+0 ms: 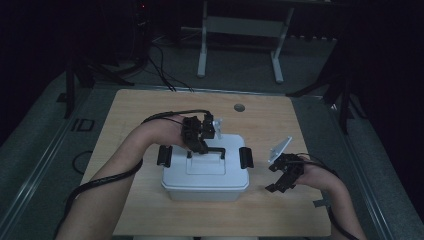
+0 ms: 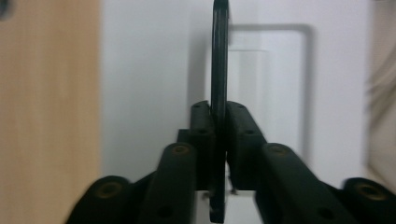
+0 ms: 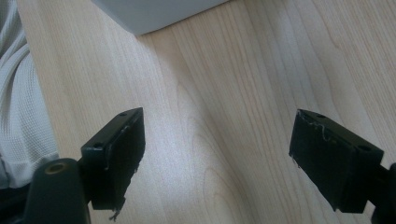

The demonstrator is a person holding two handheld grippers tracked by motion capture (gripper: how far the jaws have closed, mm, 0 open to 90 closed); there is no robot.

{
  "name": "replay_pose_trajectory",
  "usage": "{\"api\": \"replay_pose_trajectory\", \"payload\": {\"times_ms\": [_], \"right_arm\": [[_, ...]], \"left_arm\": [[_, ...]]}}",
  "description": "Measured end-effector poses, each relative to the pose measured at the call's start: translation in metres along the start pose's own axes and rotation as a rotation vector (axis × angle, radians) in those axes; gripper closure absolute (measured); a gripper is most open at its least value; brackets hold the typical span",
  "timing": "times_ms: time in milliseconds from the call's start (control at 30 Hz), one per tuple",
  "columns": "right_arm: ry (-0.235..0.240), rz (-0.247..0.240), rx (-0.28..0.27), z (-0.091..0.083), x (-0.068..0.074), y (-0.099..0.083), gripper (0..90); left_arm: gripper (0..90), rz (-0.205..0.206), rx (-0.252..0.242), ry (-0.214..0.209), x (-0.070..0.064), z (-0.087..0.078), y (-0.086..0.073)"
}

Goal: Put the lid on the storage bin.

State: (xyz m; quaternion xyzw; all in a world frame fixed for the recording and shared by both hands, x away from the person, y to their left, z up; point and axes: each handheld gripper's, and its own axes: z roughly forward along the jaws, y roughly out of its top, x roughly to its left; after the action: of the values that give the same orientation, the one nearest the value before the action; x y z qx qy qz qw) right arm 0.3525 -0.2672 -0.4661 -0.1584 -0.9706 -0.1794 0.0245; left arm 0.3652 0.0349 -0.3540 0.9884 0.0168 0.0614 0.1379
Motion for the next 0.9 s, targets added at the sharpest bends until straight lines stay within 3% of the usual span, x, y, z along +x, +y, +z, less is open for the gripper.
{"api": "replay_pose_trajectory", "payload": {"times_ms": [67,200,433,500,567,833,900], "right_arm": [[0.000,0.001,-0.001,0.000,0.000,0.000,17.9],[0.001,0.002,0.000,0.001,0.000,-0.001,17.9],[0.007,0.003,0.002,0.002,0.001,0.000,17.9],[0.007,0.002,0.002,0.002,0.001,0.000,17.9],[0.006,0.001,0.003,0.002,0.001,0.001,17.9],[0.004,0.004,-0.001,0.001,0.001,0.001,17.9],[0.000,0.006,-0.006,0.001,0.001,0.001,17.9]], "left_arm": [[66.4,0.004,0.005,0.020,-0.001,0.001,-0.002],[52.4,-0.024,-0.003,0.063,0.002,0.002,-0.007],[26.5,-0.067,-0.032,0.042,0.003,-0.002,-0.021],[24.6,-0.082,-0.038,0.038,0.004,-0.003,-0.028],[19.8,-0.085,-0.053,0.062,0.002,-0.003,-0.033],[15.5,-0.112,-0.092,0.060,-0.004,-0.002,-0.055],[15.4,-0.135,-0.117,0.050,-0.004,-0.004,-0.068]]}}
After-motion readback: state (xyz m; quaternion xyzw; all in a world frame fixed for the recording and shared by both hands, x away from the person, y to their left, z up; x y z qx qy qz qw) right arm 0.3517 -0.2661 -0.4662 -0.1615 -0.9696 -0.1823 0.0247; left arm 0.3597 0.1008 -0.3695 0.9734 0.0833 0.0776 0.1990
